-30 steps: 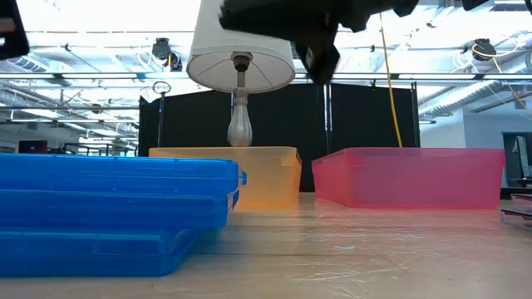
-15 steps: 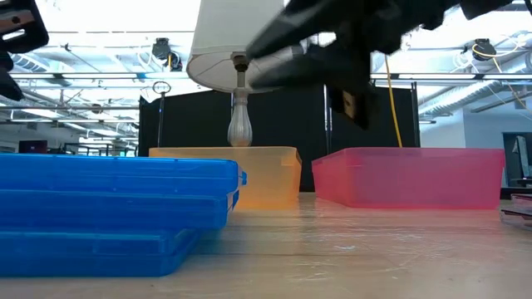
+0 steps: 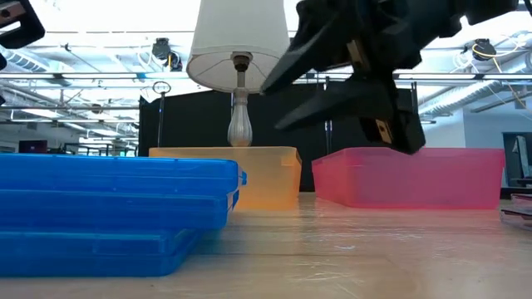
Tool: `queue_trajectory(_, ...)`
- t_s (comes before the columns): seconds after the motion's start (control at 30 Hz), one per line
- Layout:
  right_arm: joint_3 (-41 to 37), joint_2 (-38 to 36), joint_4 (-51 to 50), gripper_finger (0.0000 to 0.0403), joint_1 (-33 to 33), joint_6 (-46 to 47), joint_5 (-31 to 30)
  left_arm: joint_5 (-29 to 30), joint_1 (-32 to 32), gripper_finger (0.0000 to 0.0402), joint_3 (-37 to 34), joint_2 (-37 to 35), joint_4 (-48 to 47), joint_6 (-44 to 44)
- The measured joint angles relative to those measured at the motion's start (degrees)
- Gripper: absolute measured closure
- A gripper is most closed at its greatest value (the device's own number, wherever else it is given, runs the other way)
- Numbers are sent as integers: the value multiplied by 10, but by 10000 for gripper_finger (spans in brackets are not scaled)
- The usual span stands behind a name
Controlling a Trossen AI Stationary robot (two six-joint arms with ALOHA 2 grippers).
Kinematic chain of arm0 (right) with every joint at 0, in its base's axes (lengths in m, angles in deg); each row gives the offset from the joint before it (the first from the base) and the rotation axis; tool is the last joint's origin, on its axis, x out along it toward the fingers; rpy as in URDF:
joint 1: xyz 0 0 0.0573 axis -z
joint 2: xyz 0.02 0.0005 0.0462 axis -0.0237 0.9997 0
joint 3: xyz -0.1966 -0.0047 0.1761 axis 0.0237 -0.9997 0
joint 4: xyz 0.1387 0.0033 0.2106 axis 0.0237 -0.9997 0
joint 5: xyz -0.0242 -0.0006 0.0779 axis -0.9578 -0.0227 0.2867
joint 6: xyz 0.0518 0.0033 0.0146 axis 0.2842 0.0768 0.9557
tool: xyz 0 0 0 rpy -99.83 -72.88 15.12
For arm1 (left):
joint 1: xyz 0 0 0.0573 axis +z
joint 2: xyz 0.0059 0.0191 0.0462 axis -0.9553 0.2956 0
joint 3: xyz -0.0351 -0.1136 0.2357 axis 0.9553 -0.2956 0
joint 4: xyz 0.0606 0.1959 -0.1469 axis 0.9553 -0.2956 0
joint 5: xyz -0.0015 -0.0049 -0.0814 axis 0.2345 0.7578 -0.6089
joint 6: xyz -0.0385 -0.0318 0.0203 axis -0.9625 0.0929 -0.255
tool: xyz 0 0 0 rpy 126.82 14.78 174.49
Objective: Pick & place jewel cases by type
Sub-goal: Put the blue CD case into the orange bin
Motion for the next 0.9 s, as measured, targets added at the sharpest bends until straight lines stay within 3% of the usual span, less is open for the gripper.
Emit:
queue_trajectory(0.47,0,78,80,286,-19,85,20,-1,22,275,0,0,11,33)
queue_trajectory(0.9,0,76,95,286,2,39,27,-115,77,275,0,0,6,76)
